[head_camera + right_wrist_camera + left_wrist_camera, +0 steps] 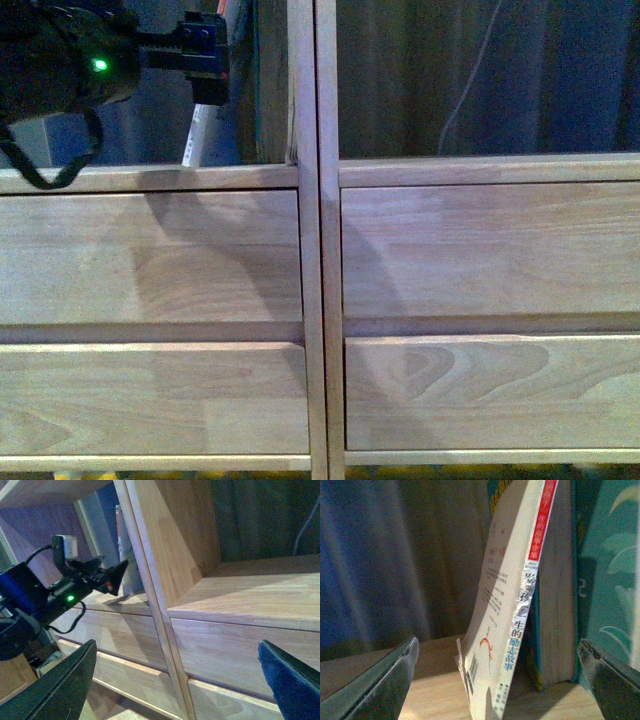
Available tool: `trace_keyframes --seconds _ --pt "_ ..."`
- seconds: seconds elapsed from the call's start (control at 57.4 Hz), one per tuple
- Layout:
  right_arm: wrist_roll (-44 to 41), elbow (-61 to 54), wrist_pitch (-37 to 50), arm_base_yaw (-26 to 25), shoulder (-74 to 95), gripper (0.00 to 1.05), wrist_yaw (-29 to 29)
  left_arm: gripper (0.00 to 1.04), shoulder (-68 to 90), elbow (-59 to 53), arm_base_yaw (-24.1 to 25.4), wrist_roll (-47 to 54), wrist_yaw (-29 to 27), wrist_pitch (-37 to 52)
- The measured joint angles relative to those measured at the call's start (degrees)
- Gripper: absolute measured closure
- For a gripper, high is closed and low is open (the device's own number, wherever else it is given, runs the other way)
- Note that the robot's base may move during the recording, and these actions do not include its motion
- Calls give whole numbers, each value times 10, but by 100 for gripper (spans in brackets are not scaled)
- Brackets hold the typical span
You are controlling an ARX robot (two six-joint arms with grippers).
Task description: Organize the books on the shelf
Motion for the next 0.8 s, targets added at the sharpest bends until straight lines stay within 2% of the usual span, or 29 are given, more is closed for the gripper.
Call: trace_keyframes --seconds 0.105,0.209,0.331,0.471,0.488,0.505,0.523,0.54,0.575,0.627,0.662,0.749,0.802 --pt "0 0 0 0 0 7 0 7 -130 -115 -7 -48 -4 -34" --pt "0 0 0 0 0 7 0 7 -318 -255 -5 -43 3 -74" --pt "0 0 0 0 0 7 0 7 -506 -374 10 -46 51 -157" --pt "0 0 0 0 0 7 0 7 -567 -394 12 -46 57 -162" --pt "0 0 0 0 0 7 0 9 -568 -391 10 -47 37 -177" --pt "-6 0 -4 1 -1 7 10 10 -570 -387 6 -48 17 -193" --pt "-22 5 -28 10 -5 10 47 14 -572 -379 0 -54 -21 -236" --pt "-48 11 -81 25 -15 15 121 19 -578 -375 -5 -58 -68 -292" --pt "-78 9 -127 35 -26 20 185 24 -587 -381 -4 -61 -111 -339" --pt "-129 -19 -168 45 -52 29 280 35 -607 -412 5 -66 -142 -376" --pt "-153 -49 -165 47 -70 38 319 44 -624 -442 16 -68 -140 -374" --pt "-178 -108 -143 49 -97 55 327 61 -657 -492 33 -70 -121 -355" --pt "-183 -128 -136 49 -108 62 327 68 -668 -510 39 -70 -115 -348"
